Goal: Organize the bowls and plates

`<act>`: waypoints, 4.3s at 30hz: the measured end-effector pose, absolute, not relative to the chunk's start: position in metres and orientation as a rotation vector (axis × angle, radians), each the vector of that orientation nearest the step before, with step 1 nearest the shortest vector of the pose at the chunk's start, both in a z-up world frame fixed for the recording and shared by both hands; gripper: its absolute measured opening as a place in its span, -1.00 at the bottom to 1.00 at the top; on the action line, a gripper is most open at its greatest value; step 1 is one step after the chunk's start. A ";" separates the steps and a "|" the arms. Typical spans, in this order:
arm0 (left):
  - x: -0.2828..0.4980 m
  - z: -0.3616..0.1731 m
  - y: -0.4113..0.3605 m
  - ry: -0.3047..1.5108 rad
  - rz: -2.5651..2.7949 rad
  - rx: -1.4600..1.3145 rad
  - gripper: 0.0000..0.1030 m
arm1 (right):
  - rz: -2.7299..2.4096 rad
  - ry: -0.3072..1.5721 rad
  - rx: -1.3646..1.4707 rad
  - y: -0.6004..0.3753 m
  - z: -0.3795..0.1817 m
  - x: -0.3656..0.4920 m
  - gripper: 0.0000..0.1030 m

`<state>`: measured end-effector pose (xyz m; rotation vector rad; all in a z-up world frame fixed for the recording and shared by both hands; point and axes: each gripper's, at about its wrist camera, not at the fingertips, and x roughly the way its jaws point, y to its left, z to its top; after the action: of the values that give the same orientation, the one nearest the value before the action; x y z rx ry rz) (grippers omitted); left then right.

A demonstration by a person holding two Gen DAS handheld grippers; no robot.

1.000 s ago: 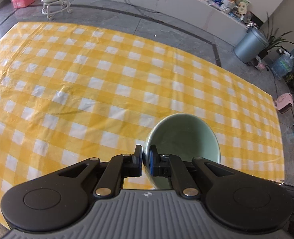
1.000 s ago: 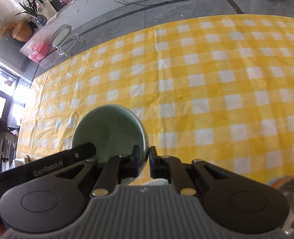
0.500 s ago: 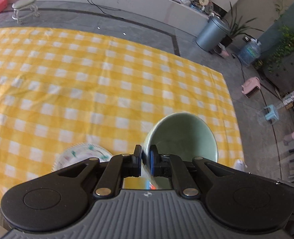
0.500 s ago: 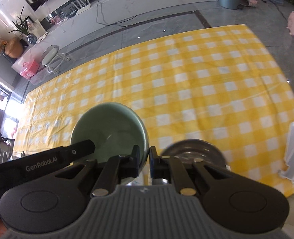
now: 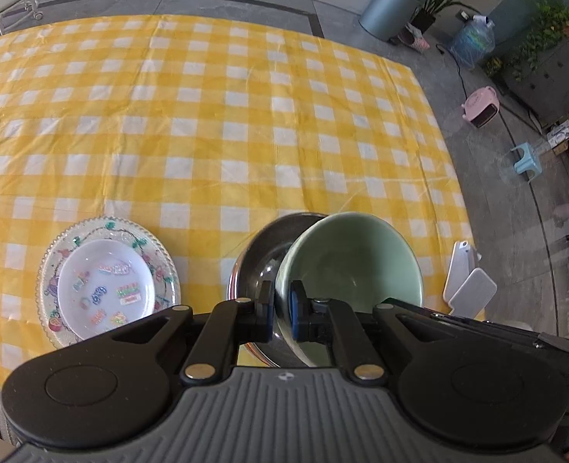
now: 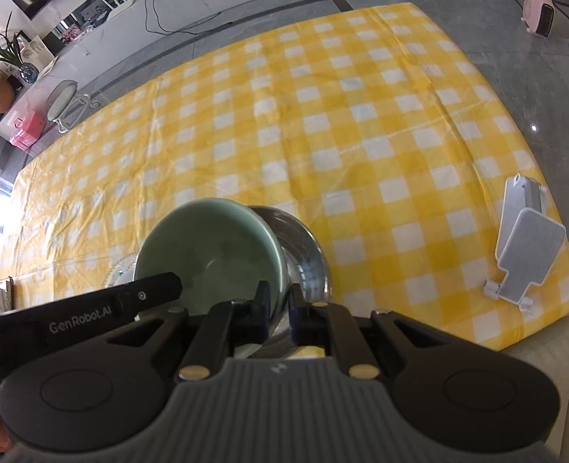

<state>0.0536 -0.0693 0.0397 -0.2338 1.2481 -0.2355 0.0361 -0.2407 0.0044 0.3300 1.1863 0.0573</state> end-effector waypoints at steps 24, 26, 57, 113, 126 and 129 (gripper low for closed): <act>0.063 0.012 -0.088 1.288 -0.263 -0.062 -0.80 | 0.064 1.250 0.340 -0.244 -0.036 0.059 -0.89; 0.062 0.011 -0.090 1.287 -0.263 -0.030 -0.80 | 0.068 1.258 0.334 -0.243 -0.038 0.060 -0.89; 0.050 0.059 -0.087 1.087 -0.308 0.101 -0.28 | 0.083 1.075 0.247 -0.239 0.002 0.042 -0.29; 0.037 -0.068 -0.024 1.044 -0.280 -0.629 0.17 | 0.065 0.956 0.936 -0.285 -0.133 0.012 0.03; 0.034 -0.062 -0.028 1.047 -0.261 -0.598 0.12 | 0.066 0.956 0.896 -0.282 -0.129 0.009 -0.05; 0.030 -0.056 -0.025 1.034 -0.263 -0.593 0.12 | 0.069 0.947 0.886 -0.281 -0.126 0.009 -0.08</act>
<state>0.0297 -0.0249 -0.0564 -0.5925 1.0344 -0.2630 0.0086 -0.2807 -0.1255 0.8857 0.9469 0.0685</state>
